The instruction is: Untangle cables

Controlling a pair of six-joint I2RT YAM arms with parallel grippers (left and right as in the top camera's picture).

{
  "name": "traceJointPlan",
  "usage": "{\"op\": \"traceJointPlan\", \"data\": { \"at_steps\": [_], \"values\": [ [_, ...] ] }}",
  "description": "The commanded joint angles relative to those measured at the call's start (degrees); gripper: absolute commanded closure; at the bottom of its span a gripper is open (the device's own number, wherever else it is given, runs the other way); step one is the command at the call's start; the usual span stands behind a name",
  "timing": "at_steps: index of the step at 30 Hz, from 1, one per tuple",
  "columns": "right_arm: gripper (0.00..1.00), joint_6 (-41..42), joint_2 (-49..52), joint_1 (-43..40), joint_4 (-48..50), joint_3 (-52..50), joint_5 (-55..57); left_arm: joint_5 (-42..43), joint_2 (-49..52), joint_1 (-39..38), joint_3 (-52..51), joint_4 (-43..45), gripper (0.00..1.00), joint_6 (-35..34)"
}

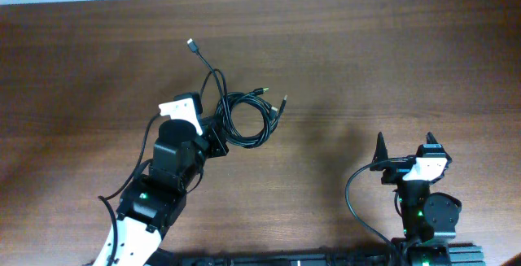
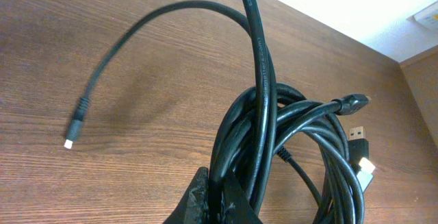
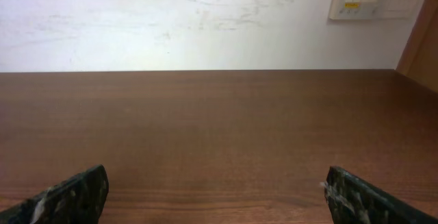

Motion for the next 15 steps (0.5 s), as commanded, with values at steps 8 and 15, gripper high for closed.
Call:
{"op": "traceJointPlan", "data": {
  "at_steps": [8,15],
  "values": [
    [0.01,0.2,-0.5,0.0,-0.3,-0.4,0.7,-0.4,-0.8,0.2,0.6,-2.4,1.00,0.9],
    [0.01,0.2,-0.5,0.0,-0.2,-0.4,0.7,-0.2,-0.8,0.2,0.6,-2.5,1.00,0.9]
  ]
}}
